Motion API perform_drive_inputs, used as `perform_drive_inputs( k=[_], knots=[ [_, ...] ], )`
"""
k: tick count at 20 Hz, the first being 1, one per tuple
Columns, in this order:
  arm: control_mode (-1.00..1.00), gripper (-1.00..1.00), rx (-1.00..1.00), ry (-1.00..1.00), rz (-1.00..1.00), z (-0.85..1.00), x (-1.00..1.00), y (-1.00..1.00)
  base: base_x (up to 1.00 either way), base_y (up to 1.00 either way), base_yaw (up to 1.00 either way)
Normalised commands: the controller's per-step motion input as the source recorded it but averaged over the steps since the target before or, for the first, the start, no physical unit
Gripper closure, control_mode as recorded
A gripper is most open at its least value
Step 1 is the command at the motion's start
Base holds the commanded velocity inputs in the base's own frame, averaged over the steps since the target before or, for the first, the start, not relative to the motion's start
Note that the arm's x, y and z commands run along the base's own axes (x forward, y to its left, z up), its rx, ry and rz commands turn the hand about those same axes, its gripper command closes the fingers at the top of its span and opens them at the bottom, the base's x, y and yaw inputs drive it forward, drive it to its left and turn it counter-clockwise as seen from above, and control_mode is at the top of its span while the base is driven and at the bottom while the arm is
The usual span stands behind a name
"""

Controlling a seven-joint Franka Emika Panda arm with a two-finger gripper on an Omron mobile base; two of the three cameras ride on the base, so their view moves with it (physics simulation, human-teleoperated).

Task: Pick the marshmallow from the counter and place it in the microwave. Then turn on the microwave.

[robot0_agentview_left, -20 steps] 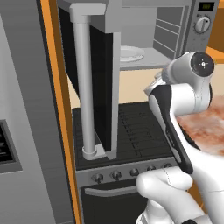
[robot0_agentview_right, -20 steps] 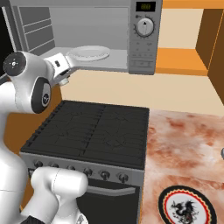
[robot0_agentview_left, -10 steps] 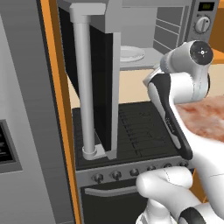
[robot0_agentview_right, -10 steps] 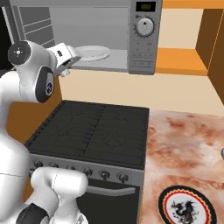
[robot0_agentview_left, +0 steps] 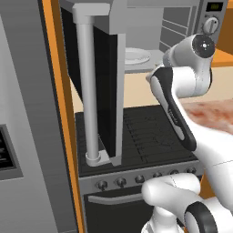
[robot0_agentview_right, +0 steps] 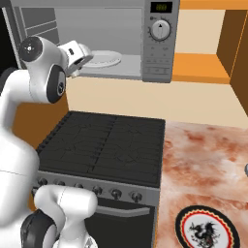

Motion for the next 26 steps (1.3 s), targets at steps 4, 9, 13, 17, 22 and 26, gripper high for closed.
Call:
perform_drive_inputs(
  k=[4,9,13,17,22,26],
  knots=[
    [-1.0,1.0,0.0,0.0,0.0,0.03,0.27,0.0,0.0,0.0,0.0],
    [-1.0,1.0,0.0,0.0,0.0,0.03,0.25,0.0,0.0,0.0,0.0],
    [-1.0,1.0,0.0,0.01,0.0,0.0,0.29,0.0,0.0,0.0,0.0],
    [-1.0,1.0,0.0,0.02,0.0,0.0,0.33,0.02,0.0,0.0,0.0],
    [-1.0,1.0,0.0,0.01,0.0,0.0,0.31,0.04,0.0,0.0,0.0],
    [-1.0,1.0,0.0,0.01,0.0,0.06,0.25,0.05,0.0,0.0,0.0]
  ],
)
